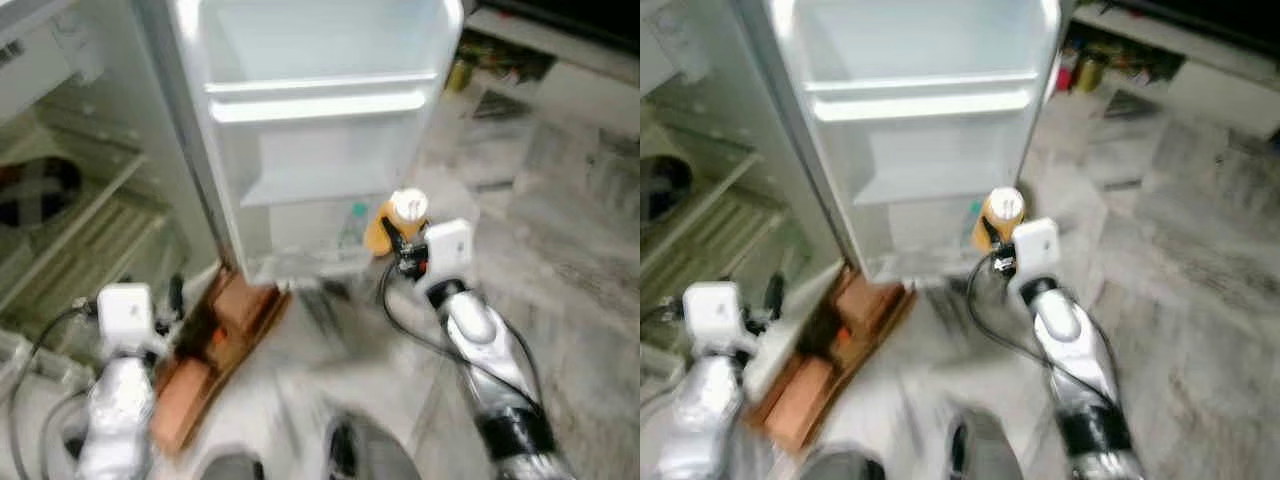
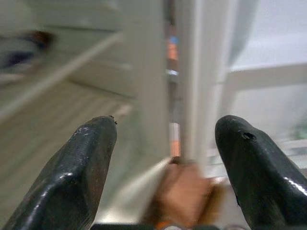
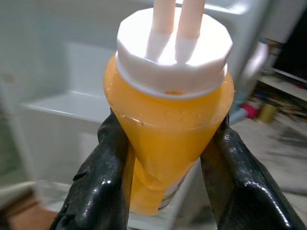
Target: Restocking fridge
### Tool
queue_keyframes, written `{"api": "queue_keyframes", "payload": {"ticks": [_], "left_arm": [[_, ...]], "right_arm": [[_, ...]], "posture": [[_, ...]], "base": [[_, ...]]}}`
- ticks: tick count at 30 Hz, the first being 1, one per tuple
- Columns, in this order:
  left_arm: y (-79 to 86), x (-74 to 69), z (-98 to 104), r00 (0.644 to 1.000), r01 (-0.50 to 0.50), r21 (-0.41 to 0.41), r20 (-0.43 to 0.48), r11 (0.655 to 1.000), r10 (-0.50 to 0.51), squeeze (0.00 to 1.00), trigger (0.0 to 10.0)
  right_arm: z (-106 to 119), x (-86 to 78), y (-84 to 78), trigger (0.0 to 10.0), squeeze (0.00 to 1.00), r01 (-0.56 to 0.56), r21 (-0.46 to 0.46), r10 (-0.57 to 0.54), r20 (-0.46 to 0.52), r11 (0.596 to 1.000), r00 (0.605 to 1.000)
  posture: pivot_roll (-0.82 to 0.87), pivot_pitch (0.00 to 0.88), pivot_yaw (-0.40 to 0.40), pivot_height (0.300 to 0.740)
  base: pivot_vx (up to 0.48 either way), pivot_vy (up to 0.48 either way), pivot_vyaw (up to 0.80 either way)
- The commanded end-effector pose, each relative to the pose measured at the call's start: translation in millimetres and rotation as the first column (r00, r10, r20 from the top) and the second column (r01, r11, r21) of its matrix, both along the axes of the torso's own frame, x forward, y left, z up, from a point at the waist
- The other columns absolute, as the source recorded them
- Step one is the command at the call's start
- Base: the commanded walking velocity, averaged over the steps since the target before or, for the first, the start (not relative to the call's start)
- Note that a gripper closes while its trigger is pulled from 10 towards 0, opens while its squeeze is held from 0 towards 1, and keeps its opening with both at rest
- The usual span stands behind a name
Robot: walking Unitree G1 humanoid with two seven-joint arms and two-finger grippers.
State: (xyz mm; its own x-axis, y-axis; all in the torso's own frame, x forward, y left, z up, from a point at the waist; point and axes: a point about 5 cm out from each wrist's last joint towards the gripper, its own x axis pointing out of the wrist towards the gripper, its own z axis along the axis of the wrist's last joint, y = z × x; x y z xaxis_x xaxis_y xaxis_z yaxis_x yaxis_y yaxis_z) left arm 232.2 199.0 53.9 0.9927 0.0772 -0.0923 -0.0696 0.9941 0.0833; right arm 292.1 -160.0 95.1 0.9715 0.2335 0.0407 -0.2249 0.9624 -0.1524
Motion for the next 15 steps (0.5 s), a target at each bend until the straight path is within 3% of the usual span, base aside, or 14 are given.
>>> {"api": "queue_keyframes", "payload": {"ticks": [1, 5, 15], "left_arm": [[6.3, -2.1, 0.9, 1.0, 0.0, 0.019, -0.002, 1.0, 0.0, 0.0, 10.0], [5.5, -1.8, 0.9, 1.0, 0.008, 0.02, -0.004, 1.0, -0.008, 0.0, 10.0], [2.7, -2.4, 2.8, 1.0, 0.02, 0.033, 0.011, 0.999, -0.02, 0.0, 10.0]], "right_arm": [[5.9, 1.7, 3.2, 10.0, 0.0, -0.004, 0.011, 0.004, 0.028, 1.0, 1.0], [6.1, 1.8, 3.1, 10.0, 0.0, -0.002, 0.012, 0.002, 0.029, 1.0, 1.0], [5.4, 1.9, 1.6, 10.0, 0.0, 0.001, 0.005, -0.001, 0.028, 1.0, 1.0]], "posture": [[0.09, 0.121, -0.042, 0.74], [0.09, 0.124, -0.041, 0.74], [0.08, 0.127, -0.043, 0.74]], "base": [[0.315, 0.3, 0.0], [0.306, 0.075, 0.0], [0.0, 0.0, 0.0]]}}
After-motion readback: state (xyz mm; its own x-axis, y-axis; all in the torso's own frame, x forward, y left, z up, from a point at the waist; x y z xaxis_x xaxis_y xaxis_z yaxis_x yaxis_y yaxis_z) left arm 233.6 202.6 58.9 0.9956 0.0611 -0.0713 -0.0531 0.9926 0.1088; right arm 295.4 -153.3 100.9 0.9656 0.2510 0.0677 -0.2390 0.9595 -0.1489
